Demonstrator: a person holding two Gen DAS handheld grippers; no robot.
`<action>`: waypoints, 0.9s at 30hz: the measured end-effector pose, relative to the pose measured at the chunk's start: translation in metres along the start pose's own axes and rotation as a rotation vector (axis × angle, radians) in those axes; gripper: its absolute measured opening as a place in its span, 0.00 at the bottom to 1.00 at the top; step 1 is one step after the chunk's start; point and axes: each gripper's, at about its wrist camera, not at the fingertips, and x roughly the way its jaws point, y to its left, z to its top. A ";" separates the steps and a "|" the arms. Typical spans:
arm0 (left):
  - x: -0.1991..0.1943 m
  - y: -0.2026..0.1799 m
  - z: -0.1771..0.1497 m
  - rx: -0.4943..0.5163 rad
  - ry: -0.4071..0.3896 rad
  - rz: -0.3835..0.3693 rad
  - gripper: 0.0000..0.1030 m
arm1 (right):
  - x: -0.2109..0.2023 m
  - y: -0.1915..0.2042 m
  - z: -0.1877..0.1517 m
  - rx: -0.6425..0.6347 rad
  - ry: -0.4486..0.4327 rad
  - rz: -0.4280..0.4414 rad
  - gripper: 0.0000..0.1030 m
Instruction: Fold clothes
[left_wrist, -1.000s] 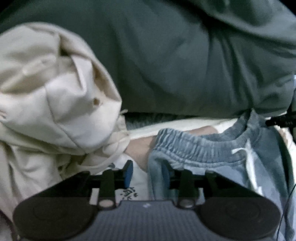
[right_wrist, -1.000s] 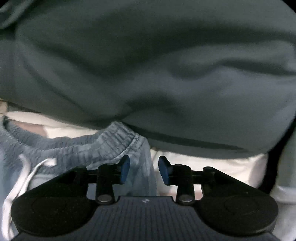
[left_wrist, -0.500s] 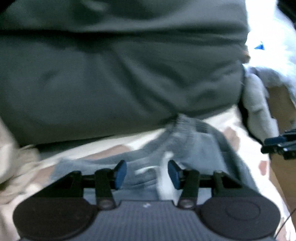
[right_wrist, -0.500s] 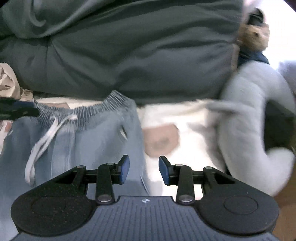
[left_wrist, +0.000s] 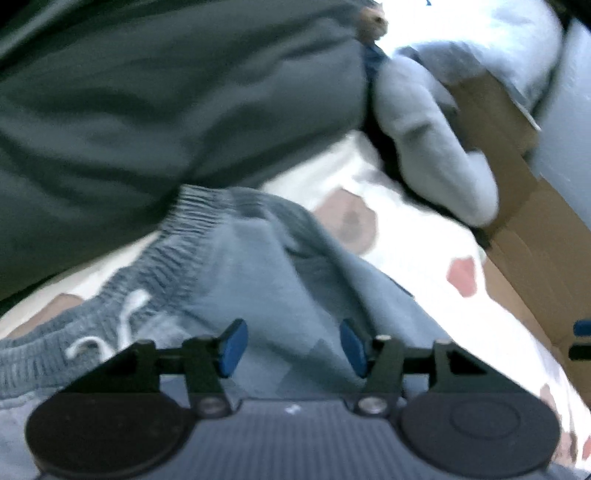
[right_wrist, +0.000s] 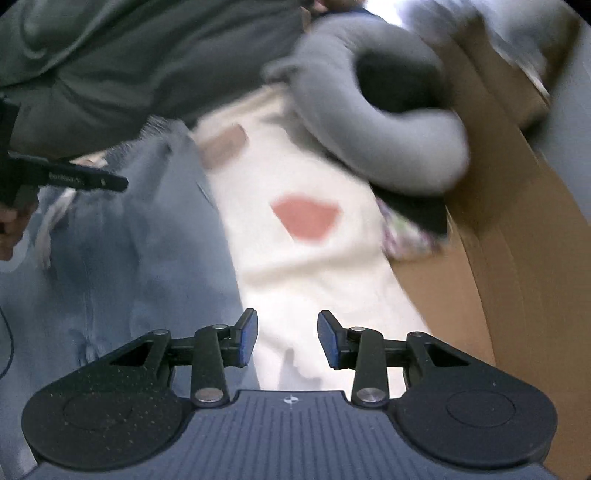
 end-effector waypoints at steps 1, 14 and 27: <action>0.001 -0.006 -0.001 0.010 0.006 -0.005 0.57 | -0.003 -0.004 -0.012 0.022 0.012 -0.007 0.41; 0.020 -0.061 -0.036 0.126 0.118 -0.009 0.59 | -0.096 -0.055 -0.164 0.351 0.126 -0.207 0.41; 0.030 -0.077 -0.039 0.106 0.212 -0.015 0.62 | -0.168 -0.052 -0.309 0.837 0.114 -0.402 0.44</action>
